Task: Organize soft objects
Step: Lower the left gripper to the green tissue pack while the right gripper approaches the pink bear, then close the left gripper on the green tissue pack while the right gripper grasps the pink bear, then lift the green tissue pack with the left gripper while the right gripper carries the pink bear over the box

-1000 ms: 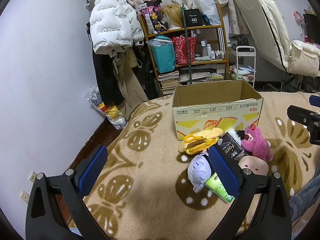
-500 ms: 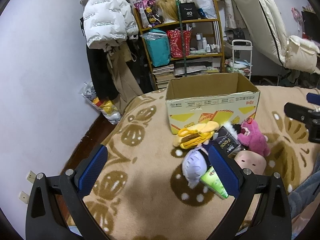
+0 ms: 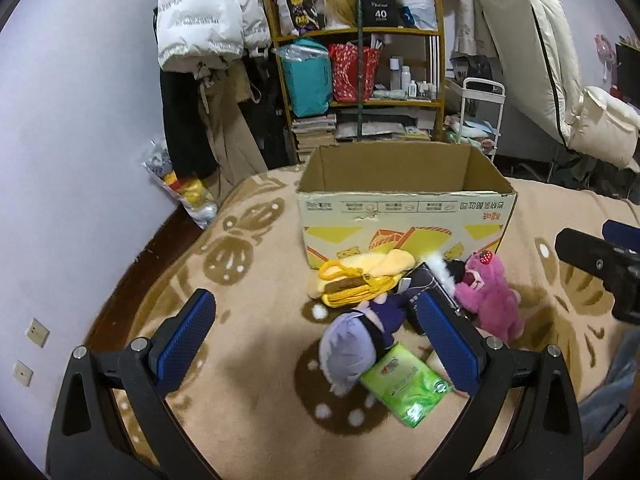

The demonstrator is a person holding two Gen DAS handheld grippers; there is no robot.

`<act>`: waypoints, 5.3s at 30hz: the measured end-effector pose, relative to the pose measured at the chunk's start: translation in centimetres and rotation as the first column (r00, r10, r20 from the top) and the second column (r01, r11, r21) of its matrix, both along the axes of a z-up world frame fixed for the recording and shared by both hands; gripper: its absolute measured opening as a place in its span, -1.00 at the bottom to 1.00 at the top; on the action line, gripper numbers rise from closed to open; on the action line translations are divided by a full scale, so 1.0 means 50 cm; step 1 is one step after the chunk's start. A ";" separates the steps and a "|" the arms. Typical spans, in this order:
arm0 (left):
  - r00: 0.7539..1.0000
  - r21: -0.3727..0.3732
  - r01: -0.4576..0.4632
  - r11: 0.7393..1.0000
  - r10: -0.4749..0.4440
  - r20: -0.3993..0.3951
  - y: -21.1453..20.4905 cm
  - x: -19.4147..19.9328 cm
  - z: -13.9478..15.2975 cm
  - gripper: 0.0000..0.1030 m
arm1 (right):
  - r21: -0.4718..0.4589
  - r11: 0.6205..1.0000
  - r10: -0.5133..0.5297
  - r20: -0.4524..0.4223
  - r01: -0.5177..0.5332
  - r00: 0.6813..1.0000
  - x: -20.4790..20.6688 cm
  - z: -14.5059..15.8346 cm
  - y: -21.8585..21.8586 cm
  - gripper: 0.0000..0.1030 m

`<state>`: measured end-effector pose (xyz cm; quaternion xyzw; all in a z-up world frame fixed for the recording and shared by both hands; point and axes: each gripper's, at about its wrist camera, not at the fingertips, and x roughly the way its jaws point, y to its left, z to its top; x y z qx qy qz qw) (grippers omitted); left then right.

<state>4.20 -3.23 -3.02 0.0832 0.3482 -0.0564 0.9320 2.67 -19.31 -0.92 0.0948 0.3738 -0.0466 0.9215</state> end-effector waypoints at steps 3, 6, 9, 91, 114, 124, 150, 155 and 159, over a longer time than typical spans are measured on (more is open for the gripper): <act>0.999 -0.002 -0.011 1.000 0.011 -0.043 -0.007 0.020 -0.022 0.93 | -0.035 0.999 0.005 -0.008 -0.005 1.000 0.018 -0.004 0.004 1.00; 0.996 -0.014 -0.032 0.999 0.031 -0.086 -0.011 0.039 -0.045 0.93 | -0.071 0.997 0.019 -0.020 -0.021 1.000 0.041 -0.009 0.011 1.00; 0.991 -0.012 -0.038 0.999 0.036 -0.130 -0.020 0.054 -0.072 0.93 | -0.124 0.992 0.030 -0.046 -0.035 0.998 0.062 -0.026 0.022 1.00; 0.821 -0.142 0.046 0.989 -0.119 -0.559 -0.043 0.086 -0.250 0.50 | -0.048 0.997 0.031 -0.432 -0.057 0.902 0.171 -0.270 0.004 0.71; 0.819 -0.064 0.120 0.991 -0.135 -0.557 -0.079 0.059 -0.267 0.27 | 0.059 0.994 0.104 -0.420 -0.087 0.902 0.183 -0.267 -0.003 0.01; 0.848 -0.012 0.137 0.990 -0.124 -0.515 -0.082 0.037 -0.246 0.25 | 0.052 0.994 0.110 -0.390 -0.097 0.914 0.161 -0.234 0.014 0.00; 0.996 0.010 0.087 0.996 -0.087 0.012 0.025 -0.054 0.037 0.23 | 0.009 1.000 -0.009 0.093 0.008 0.996 -0.004 0.027 0.004 0.00; 0.989 0.062 0.080 0.995 -0.087 0.123 0.027 -0.049 0.073 0.23 | 0.008 1.000 -0.003 0.135 0.002 0.991 -0.003 0.057 0.011 0.00; 0.980 0.053 0.087 0.995 -0.095 0.174 0.023 -0.028 0.110 0.23 | -0.022 1.000 0.008 0.173 -0.004 0.985 0.007 0.084 0.013 0.00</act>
